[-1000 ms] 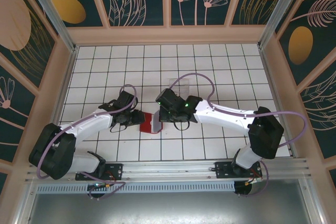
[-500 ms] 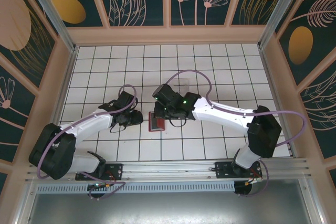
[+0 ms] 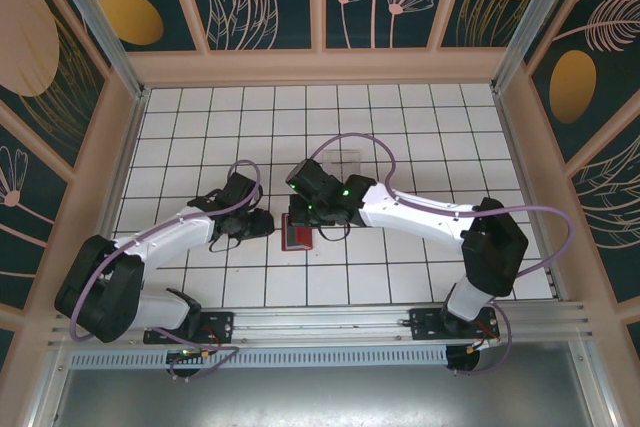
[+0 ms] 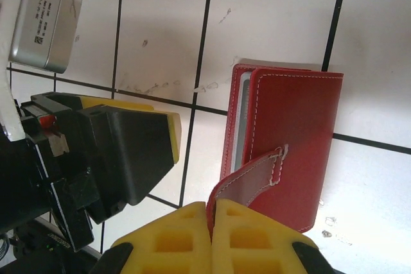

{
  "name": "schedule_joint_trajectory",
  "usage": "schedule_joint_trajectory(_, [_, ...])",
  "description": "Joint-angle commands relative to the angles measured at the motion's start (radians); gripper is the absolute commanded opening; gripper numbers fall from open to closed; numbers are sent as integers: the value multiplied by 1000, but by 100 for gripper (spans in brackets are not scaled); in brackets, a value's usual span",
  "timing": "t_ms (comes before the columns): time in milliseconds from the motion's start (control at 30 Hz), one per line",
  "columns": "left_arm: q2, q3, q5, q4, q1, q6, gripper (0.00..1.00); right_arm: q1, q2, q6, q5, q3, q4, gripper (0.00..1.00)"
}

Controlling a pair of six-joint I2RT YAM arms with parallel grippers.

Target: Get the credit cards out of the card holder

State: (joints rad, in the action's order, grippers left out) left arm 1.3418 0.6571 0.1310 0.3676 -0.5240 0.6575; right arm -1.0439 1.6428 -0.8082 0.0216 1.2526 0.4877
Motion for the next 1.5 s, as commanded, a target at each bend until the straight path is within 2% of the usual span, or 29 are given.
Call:
schedule_joint_trajectory(0, [-3,34,64,-30,-3,-19,40,15,-15,24,-26,14,28,0])
schedule_joint_trajectory(167, [17,39,79,-31,-3,-21,40,37,-35,42,-84,-15,117,0])
schedule_joint_trajectory(467, [42,54,93,-30,-22,-13,41,83,-89,72,-99,-130,160,0])
schedule_joint_trajectory(900, [139,126,55,-11,-109,-1,44,128,-115,113,-130,-231,154,0])
schedule_joint_trajectory(1267, [191,118,50,-11,-113,-4,44,148,-117,119,-166,-293,149,0])
schedule_joint_trajectory(1467, [192,103,64,-27,-113,-5,44,149,-132,108,-211,-241,221,16])
